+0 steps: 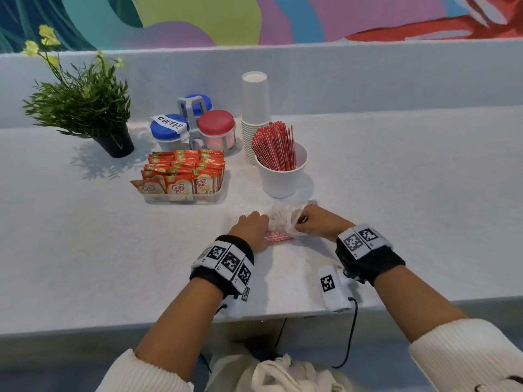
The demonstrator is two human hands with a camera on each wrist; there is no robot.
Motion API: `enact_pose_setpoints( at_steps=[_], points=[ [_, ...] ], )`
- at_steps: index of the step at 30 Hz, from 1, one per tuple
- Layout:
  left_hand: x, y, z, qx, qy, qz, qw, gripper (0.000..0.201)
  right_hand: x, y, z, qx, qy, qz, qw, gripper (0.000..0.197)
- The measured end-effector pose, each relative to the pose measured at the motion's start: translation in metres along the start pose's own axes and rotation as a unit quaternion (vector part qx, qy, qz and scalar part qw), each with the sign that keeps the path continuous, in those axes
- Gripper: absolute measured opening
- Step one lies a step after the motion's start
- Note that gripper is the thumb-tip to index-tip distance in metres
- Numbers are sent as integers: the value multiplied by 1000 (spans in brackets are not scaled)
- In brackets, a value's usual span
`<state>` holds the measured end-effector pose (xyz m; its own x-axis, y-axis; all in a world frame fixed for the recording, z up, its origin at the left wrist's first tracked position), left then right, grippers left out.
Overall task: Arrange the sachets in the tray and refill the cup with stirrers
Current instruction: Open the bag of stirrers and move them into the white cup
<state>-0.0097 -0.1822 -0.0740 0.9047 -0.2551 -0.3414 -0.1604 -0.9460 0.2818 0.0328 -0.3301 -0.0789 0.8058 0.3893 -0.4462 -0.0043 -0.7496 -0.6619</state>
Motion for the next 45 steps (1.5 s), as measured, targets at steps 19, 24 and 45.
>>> enact_pose_setpoints(
  at_steps=[19,24,45],
  points=[
    [-7,-18,-4,-100,74,-60,990,29,-19,2,-8,132,-35,-29,990,38],
    [-9,-17,-4,-62,48,-52,996,32,-11,4,-5,132,-4,-28,991,24],
    [-14,-13,-11,-174,78,18,982,22,-2,-4,-6,74,52,-69,994,29]
  ],
)
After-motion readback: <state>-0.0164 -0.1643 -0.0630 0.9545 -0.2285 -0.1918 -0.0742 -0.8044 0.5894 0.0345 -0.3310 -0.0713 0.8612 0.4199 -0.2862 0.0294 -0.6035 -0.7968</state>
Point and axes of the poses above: each hand's wrist, its own x-axis towards the middle knuckle, its own z-axis out of the palm, y = z × x, the point moved 3 cm from there along x, towards the middle knuckle, and after that the axes turned 7 degrees about z, right-handed, at the moved point
